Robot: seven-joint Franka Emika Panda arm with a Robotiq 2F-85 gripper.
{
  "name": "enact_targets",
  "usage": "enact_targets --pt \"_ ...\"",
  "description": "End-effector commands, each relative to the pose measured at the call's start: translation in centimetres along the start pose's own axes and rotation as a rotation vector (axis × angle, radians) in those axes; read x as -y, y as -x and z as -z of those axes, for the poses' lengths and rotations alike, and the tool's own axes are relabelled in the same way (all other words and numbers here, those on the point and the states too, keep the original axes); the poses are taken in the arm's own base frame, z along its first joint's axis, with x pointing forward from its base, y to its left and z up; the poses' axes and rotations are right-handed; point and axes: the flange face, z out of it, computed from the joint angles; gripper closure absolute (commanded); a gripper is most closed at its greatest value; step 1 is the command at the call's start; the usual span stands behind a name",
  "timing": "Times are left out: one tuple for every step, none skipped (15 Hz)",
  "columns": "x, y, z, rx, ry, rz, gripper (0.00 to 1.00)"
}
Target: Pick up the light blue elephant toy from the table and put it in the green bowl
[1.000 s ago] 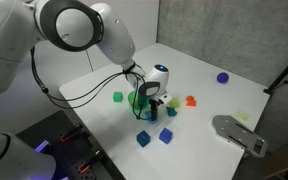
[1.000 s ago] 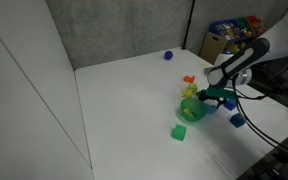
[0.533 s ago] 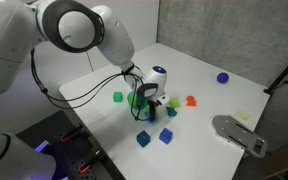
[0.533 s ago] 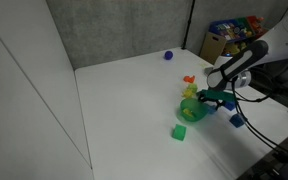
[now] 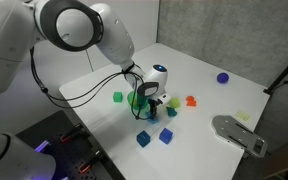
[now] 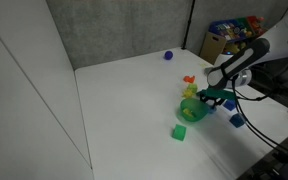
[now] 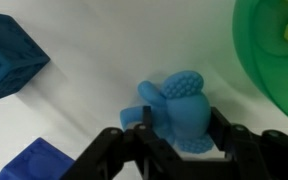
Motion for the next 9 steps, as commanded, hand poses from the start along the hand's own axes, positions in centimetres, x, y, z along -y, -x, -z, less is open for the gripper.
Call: enact_targets --pt "0.2 -0.1 1.9 0.000 -0.041 0.000 0.71" --pt "0.4 -0.1 2.7 -0.001 -0.051 0.002 0.74" --pt "0.8 -0.1 3.6 -0.009 -0.063 0.006 0.82" --pt "1.1 -0.1 4.4 -0.016 -0.074 0.008 0.88" --pt "1.4 -0.1 5.2 -0.023 -0.085 0.011 0.88" --pt "1.8 -0.1 6.1 -0.031 -0.097 0.015 0.90" --pt "2.1 0.0 7.0 -0.036 -0.109 0.018 0.90" --pt "2.5 0.1 7.9 -0.042 -0.124 0.022 0.90" --pt "3.0 0.4 9.0 -0.049 -0.139 0.030 0.90"
